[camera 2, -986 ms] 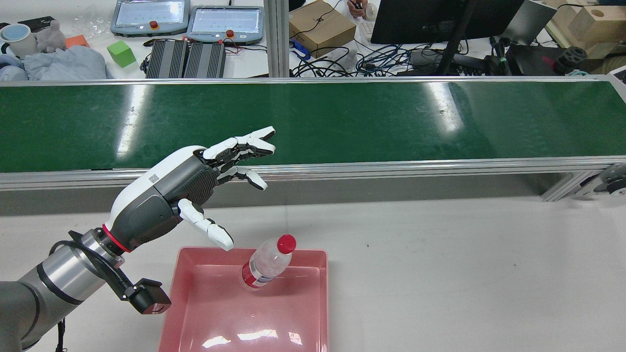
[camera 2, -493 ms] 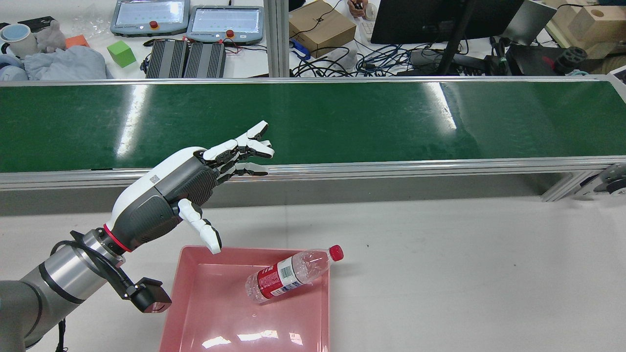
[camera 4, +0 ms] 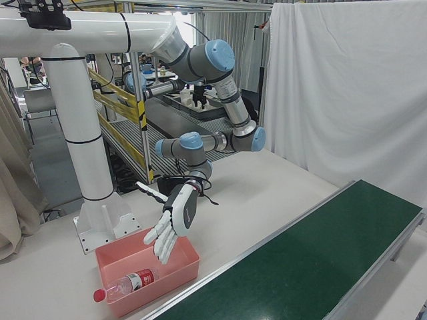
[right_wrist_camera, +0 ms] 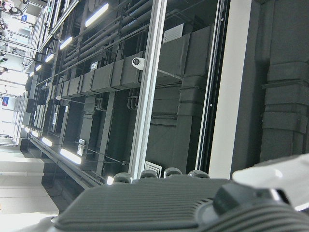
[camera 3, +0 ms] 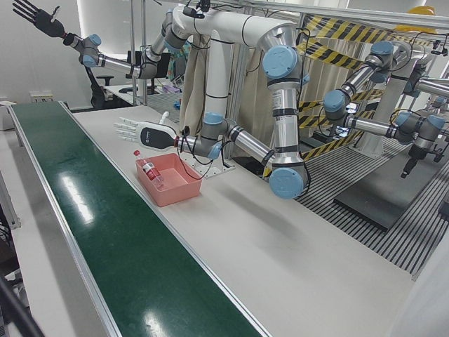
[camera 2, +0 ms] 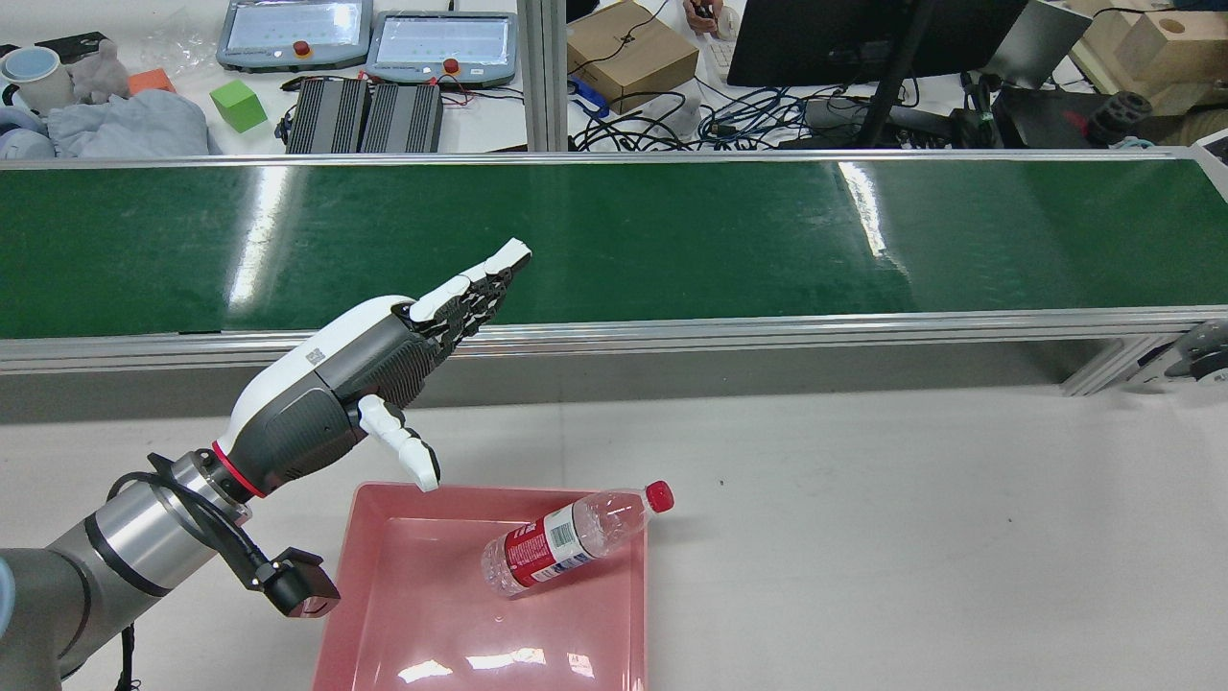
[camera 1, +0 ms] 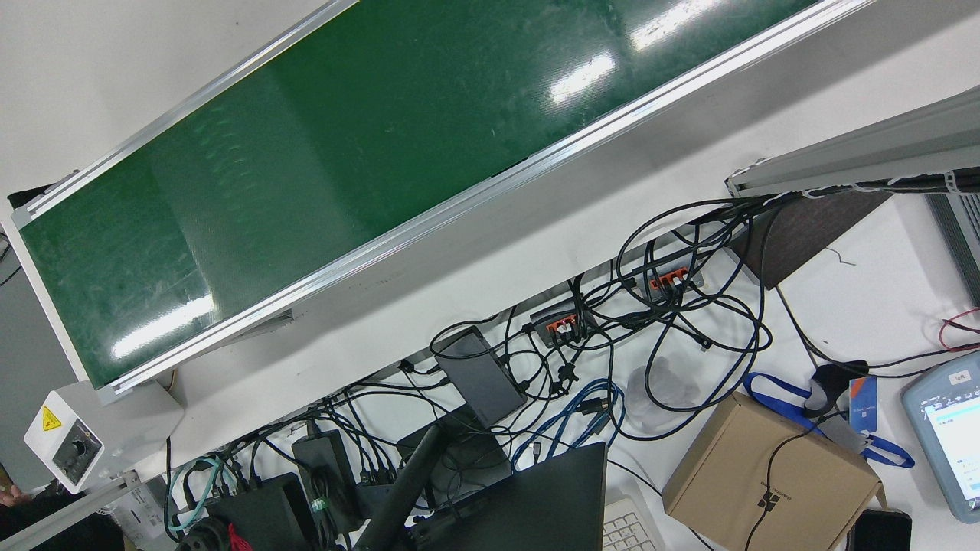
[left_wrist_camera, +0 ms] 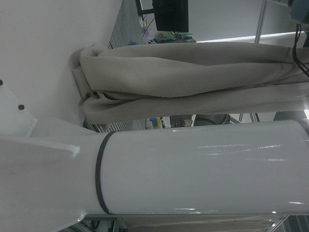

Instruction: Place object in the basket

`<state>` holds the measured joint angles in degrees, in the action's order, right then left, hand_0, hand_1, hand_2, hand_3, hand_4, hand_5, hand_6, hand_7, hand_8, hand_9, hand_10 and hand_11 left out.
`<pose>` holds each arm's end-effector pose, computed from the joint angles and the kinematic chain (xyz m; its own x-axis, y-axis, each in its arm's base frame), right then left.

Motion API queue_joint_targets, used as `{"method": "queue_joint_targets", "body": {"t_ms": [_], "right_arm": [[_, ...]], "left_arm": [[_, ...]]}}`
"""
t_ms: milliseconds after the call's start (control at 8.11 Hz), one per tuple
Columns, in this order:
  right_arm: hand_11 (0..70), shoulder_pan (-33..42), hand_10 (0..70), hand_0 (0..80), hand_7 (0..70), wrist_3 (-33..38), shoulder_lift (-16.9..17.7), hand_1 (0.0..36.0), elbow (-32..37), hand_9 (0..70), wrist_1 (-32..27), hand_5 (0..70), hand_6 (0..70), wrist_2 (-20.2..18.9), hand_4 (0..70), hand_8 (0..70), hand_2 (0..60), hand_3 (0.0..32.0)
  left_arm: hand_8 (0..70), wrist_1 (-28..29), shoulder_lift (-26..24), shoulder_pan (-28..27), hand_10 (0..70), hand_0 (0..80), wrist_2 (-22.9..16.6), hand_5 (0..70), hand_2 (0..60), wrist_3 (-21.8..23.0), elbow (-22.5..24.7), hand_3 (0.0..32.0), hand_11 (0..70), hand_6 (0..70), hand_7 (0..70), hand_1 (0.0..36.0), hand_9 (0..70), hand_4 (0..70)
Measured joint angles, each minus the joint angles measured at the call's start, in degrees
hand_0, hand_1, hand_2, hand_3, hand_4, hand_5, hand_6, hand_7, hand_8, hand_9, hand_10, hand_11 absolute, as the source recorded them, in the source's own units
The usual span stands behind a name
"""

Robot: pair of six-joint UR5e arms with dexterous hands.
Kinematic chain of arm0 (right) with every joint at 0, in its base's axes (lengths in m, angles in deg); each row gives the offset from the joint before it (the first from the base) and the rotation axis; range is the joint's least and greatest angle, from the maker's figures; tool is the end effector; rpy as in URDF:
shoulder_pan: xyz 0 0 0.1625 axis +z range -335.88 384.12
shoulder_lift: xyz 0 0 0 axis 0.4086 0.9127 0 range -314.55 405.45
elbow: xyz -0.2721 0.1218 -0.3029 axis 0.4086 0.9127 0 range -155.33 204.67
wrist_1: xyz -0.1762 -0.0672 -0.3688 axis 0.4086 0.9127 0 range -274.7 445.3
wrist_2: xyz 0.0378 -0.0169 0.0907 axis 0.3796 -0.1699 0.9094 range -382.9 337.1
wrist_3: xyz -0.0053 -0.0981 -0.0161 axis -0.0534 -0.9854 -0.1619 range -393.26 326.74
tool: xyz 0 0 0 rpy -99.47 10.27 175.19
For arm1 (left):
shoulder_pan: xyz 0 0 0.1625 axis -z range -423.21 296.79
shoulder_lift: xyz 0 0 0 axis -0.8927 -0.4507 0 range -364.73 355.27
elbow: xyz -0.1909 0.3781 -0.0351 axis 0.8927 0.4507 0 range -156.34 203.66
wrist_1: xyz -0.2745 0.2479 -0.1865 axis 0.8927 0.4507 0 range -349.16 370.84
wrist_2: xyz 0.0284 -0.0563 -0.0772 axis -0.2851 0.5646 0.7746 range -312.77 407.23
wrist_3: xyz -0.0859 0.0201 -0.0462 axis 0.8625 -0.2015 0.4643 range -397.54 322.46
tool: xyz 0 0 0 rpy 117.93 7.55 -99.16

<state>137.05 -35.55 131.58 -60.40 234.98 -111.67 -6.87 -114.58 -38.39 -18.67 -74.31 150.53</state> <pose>0.3416 -0.4597 0.6321 -0.9051 -0.4245 0.0244 -0.2269 0.4336 -0.8721 0.3743 -0.3648 0.2546 -0.8797 -0.3988 -0.2592 -0.0558 0.6278 -0.7764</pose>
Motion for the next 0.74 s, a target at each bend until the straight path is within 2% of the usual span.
{"method": "queue_joint_targets", "body": {"t_ms": [740], "right_arm": [[0.0, 0.0, 0.0, 0.0, 0.0, 0.0, 0.0, 0.0, 0.0, 0.0, 0.0, 0.0, 0.0, 0.0, 0.0, 0.0, 0.0, 0.0]], "left_arm": [[1.4, -0.1, -0.8, 0.1, 1.0, 34.2, -1.7, 8.3, 0.0, 2.5, -1.9, 0.2, 1.3, 0.0, 0.0, 0.0, 3.2, 2.8]]}}
